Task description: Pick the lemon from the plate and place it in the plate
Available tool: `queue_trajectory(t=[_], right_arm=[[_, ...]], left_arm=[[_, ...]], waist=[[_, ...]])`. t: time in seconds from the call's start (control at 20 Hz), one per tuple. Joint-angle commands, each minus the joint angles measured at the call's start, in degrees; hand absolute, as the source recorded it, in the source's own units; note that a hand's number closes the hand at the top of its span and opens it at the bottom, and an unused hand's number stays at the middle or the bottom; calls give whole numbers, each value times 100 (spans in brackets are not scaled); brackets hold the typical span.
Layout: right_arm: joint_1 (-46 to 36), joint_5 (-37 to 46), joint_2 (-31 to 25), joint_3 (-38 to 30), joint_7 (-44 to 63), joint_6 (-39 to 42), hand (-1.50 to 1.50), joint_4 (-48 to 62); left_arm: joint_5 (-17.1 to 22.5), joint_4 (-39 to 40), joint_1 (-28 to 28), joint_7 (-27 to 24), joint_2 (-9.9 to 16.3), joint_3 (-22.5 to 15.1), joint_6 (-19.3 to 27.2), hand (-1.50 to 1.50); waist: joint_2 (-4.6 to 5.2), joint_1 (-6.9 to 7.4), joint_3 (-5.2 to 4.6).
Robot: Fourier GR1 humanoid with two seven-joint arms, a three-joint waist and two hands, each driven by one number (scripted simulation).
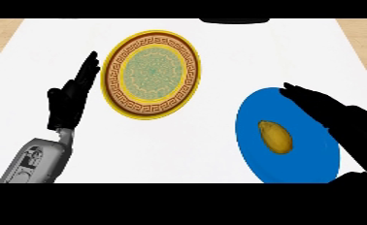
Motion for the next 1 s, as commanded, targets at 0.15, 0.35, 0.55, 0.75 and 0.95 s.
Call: queue_trajectory(t=[0.15, 0.35, 0.55, 0.75, 0.95], right_arm=[[-398, 24, 535, -135, 328, 936, -150, 577], [-358, 735, 1069, 263, 183, 931, -150, 1022], [-481, 837, 1104, 258, 421, 1480, -150, 1091], [-389, 1484, 1361, 255, -226, 1479, -150, 1760], [-239, 2269, 2006, 749, -346, 1045, -150, 2111]], left_arm=[[-264, 237, -158, -35, -244, 218, -124, 0], [-232, -139, -138, 367, -150, 346, -297, 0], [-325, 91, -58, 41, -306, 418, -399, 0], [-385, -146, -54, 288, -291, 569, -488, 0], [-553, 223, -196, 8, -405, 693, -498, 0]], waist=[[14, -3, 7], [11, 21, 9], [11, 4, 7], [8, 9, 10], [13, 1, 9]])
